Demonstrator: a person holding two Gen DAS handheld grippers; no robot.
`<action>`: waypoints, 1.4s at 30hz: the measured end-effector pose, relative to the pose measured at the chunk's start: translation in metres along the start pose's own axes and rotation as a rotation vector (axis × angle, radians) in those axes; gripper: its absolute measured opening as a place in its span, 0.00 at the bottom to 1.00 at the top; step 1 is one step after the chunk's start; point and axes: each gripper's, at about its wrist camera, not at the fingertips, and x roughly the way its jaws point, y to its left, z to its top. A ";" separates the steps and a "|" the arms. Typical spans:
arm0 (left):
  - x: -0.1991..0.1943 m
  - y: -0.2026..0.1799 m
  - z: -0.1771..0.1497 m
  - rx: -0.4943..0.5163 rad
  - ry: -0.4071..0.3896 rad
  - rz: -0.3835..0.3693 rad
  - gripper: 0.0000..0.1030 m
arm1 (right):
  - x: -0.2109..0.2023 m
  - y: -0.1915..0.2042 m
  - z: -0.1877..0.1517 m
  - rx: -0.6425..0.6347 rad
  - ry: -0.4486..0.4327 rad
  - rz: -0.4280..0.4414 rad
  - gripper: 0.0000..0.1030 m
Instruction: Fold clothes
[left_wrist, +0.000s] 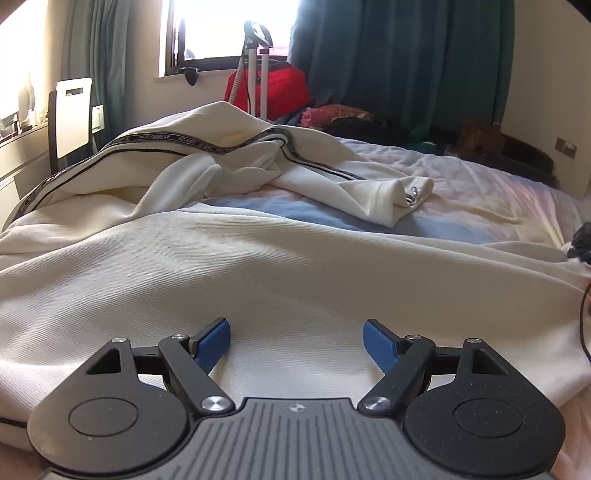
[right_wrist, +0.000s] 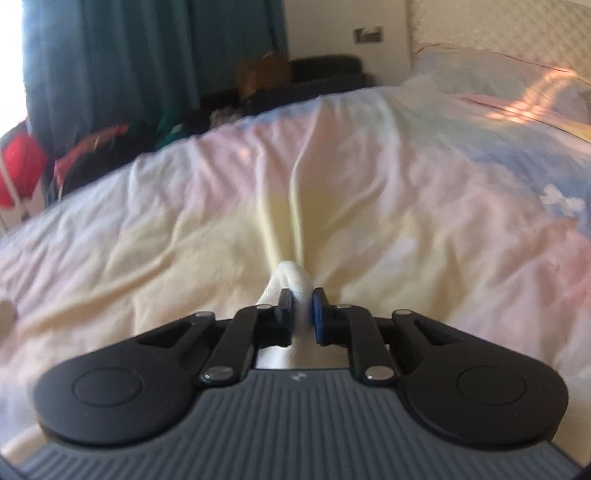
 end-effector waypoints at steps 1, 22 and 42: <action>-0.001 -0.001 0.000 0.001 -0.002 -0.003 0.79 | -0.001 -0.004 0.002 0.018 -0.018 -0.010 0.13; -0.027 0.015 0.014 -0.117 -0.052 0.010 0.79 | -0.092 0.079 -0.012 -0.035 0.030 0.483 0.80; -0.008 0.043 0.005 -0.207 -0.033 -0.018 0.80 | -0.064 0.282 -0.083 -0.166 0.385 0.647 0.17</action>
